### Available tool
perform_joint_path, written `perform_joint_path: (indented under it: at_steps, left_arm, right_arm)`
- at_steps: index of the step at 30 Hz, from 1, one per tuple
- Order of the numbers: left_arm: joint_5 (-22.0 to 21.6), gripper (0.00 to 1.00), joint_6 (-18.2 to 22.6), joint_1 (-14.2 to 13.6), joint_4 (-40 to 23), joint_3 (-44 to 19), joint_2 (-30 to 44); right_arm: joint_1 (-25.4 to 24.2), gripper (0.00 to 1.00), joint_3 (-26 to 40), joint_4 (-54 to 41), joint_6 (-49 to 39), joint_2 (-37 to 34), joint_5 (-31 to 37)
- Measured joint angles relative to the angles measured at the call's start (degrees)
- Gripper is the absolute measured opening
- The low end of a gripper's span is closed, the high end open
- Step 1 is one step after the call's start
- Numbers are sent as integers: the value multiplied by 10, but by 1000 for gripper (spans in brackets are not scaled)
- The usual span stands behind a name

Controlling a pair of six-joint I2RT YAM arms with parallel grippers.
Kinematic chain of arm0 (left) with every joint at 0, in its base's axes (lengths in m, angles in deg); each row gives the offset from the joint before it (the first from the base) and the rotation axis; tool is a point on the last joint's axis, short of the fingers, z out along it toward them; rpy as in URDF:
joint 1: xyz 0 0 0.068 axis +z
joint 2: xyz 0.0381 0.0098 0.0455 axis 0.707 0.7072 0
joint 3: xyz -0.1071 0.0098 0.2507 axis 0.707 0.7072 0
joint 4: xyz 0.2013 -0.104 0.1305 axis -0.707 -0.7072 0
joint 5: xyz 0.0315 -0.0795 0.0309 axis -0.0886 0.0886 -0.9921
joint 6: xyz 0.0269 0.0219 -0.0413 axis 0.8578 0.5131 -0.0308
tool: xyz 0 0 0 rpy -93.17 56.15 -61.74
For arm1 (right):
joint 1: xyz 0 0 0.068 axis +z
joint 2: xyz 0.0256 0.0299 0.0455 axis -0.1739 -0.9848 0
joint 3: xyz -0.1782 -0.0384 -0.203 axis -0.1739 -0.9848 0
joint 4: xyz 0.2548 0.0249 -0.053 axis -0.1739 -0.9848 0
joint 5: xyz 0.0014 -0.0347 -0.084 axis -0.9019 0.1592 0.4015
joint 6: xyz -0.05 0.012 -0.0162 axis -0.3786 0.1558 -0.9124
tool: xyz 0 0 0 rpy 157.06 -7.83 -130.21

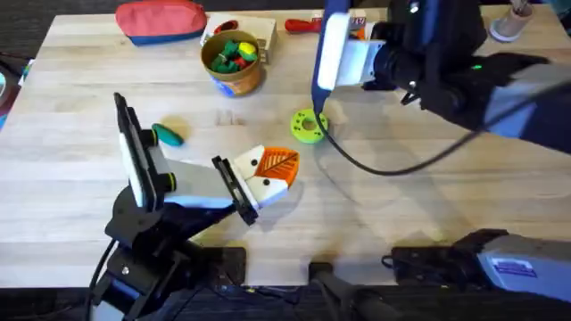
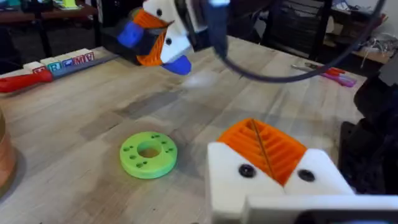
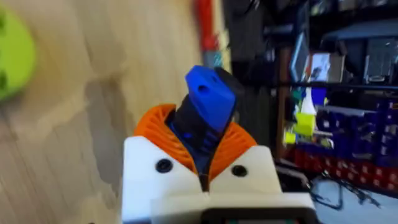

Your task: Pick up the gripper from the table and insert it into the empty holder that is missing its gripper. Then pick up a screw, insert it into the mounting hole, and use the screwdriver to tighten it. Finally, clean up the table by picking up the vegetable and placing it into the bucket.

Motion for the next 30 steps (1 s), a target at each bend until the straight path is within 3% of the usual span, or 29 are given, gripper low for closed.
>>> perform_joint_path:
  at_steps: [4,11,13,17,19,24,25,30]
  left_arm:
    - [0,5,0,0,0,0,0]
    - [0,5,0,0,0,0,0]
    - [0,5,0,0,0,0,0]
    - [0,5,0,0,0,0,0]
    - [0,5,0,0,0,0,0]
    - [0,6,0,0,0,0,0]
    - [0,67,2,0,0,0,0]
    - [0,861,1,0,0,0,0]
  right_arm:
    - [-10,6,0,-5,-71,-75,58]
    - [-9,6,0,-4,-116,-148,87]
    - [-9,397,0,-30,-120,-157,86]
    - [-6,937,10,-39,-99,-152,80]
    - [-6,986,15,-51,-75,-148,80]
    - [-7,990,16,-83,18,-137,80]
    - [-7,991,16,-93,37,-132,80]
    - [-7,991,15,-151,146,-87,75]
